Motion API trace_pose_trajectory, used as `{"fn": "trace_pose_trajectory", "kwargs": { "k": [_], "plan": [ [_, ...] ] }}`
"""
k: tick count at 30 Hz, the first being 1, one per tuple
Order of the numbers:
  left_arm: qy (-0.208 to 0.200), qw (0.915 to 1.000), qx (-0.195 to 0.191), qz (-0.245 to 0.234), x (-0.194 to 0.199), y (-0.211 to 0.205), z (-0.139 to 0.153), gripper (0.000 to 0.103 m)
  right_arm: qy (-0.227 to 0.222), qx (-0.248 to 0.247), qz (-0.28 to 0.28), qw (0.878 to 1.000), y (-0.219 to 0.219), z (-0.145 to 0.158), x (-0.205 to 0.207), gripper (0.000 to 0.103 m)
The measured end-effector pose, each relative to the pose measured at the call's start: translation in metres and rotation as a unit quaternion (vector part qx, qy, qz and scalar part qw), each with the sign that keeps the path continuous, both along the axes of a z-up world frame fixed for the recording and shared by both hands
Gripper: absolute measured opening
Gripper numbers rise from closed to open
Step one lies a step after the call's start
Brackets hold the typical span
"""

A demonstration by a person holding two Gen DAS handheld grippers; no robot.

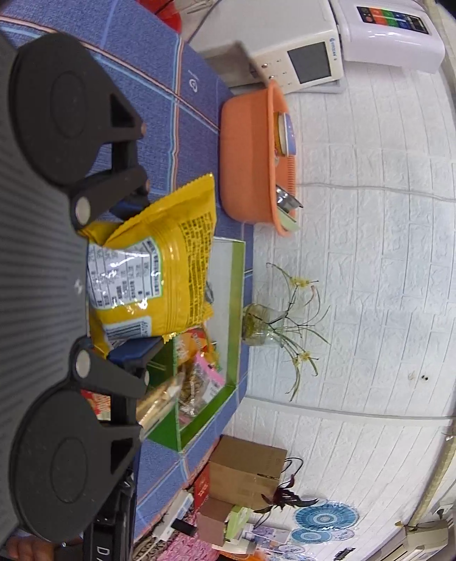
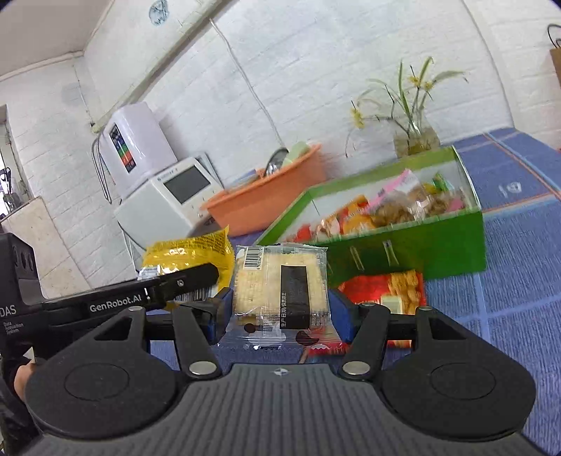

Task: Organize snacks
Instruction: 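Lift both snacks and carry them over the green box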

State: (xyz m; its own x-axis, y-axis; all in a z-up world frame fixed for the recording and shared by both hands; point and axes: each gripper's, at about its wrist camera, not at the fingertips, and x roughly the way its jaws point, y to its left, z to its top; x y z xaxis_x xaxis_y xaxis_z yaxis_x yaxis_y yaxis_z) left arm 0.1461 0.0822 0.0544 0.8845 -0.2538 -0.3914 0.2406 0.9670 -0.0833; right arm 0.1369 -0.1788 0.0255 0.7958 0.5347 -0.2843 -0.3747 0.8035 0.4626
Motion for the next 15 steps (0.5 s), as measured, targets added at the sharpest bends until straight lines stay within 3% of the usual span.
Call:
{"fn": "trace_pose_trajectory", "kwargs": {
  "k": [9, 15],
  "plan": [
    [-0.038, 0.9992, 0.006, 0.006, 0.047, -0.020, 0.035, 0.064, -0.083, 0.018, -0.096, 0.992, -0.021, 0.041, 0.033, 0.096],
    [-0.027, 0.9989, -0.039, 0.001, 0.094, -0.036, 0.042, 0.064, -0.073, 0.096, -0.124, 0.985, -0.046, 0.064, 0.073, 0.096]
  ]
}}
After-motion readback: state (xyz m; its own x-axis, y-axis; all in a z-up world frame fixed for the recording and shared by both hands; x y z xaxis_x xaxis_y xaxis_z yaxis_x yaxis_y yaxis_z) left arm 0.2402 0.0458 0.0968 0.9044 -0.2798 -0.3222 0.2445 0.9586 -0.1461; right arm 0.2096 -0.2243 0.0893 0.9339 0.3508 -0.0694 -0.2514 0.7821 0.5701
